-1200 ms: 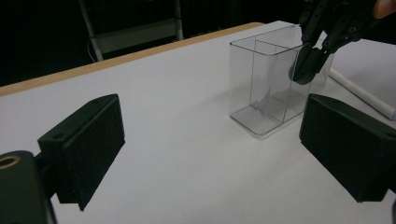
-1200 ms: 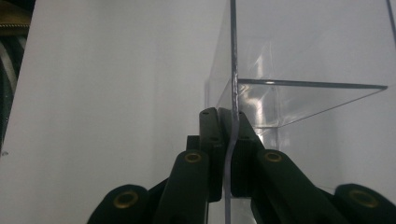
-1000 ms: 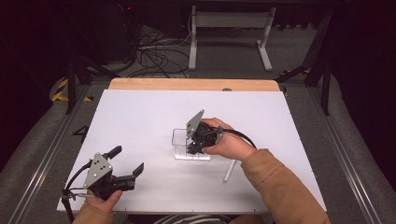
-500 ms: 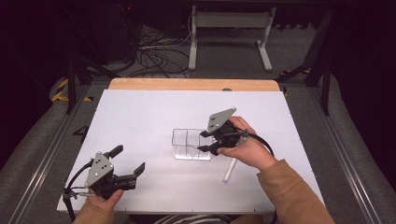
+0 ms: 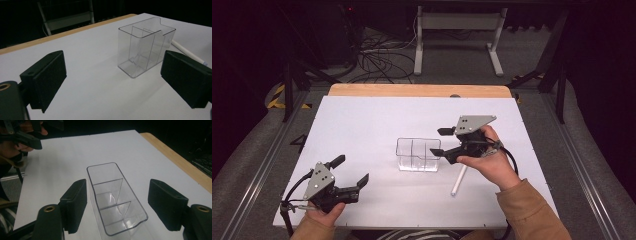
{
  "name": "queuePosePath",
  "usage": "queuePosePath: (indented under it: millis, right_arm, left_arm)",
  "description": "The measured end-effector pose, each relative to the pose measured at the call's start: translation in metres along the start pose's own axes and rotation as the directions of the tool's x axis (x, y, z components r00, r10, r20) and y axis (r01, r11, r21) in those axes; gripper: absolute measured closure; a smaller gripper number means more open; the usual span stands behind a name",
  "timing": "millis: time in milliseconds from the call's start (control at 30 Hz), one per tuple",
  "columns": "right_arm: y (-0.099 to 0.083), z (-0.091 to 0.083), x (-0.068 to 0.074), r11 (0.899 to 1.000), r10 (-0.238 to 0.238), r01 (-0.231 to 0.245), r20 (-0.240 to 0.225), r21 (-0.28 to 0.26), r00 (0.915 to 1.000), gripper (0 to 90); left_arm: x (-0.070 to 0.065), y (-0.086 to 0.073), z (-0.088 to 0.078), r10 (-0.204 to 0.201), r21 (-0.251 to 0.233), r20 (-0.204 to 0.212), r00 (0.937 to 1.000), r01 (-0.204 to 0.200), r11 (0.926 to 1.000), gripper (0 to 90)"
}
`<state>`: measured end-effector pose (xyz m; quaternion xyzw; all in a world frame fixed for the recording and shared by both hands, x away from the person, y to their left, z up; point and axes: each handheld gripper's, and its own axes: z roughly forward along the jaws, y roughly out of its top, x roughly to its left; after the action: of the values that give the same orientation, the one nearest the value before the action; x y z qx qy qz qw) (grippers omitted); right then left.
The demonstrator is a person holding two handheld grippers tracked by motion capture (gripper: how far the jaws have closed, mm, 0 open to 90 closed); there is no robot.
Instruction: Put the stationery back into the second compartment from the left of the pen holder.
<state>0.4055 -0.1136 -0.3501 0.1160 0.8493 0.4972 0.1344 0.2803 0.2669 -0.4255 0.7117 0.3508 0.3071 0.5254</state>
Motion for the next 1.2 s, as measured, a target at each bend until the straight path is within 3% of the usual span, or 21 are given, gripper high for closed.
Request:
queuePosePath:
  millis: [67,167,300,567,767,1000,1133,1200]
  right_arm:
    - [-0.004,-0.010,0.002,0.999,0.009,-0.007,0.022,-0.049,0.9997,35.1]
    - [-0.008,-0.018,0.004,0.997,0.019,-0.016,0.038,-0.069,0.9991,34.9]
    - [-0.021,-0.035,0.007,0.996,0.054,-0.047,0.083,-0.079,0.9951,34.6]
    - [-0.042,-0.057,0.007,0.990,0.110,-0.097,0.132,-0.100,0.9851,33.3]
    - [-0.052,-0.067,0.007,0.985,0.140,-0.121,0.163,-0.120,0.9766,31.6]
    - [-0.071,-0.081,0.008,0.973,0.194,-0.158,0.223,-0.168,0.9552,31.2]
    - [-0.085,-0.087,0.006,0.964,0.234,-0.187,0.266,-0.190,0.9353,31.4]
    - [-0.090,-0.090,0.004,0.963,0.246,-0.202,0.273,-0.179,0.9301,31.6]
  left_arm:
    - [-0.001,0.002,0.001,0.003,0.001,0.010,0.9999,-0.003,1.0000,6.5]
    - [-0.002,0.005,0.001,-0.003,0.000,0.022,0.9998,0.003,1.0000,6.1]
    - [-0.002,0.006,0.000,-0.009,-0.003,0.024,0.9997,0.009,1.0000,5.7]
    - [-0.002,0.008,0.000,-0.002,-0.010,0.008,1.0000,0.002,0.9999,5.8]
    - [-0.007,0.015,0.002,-0.029,-0.006,0.054,0.9981,0.029,0.9996,5.6]
    - [-0.030,0.038,0.006,-0.010,0.009,0.102,0.9948,0.009,0.9999,6.1]
    - [-0.043,0.051,0.018,-0.001,0.024,0.133,0.9912,-0.002,0.9997,6.9]
    - [-0.050,0.058,0.028,0.007,0.037,0.152,0.9883,-0.012,0.9992,7.1]
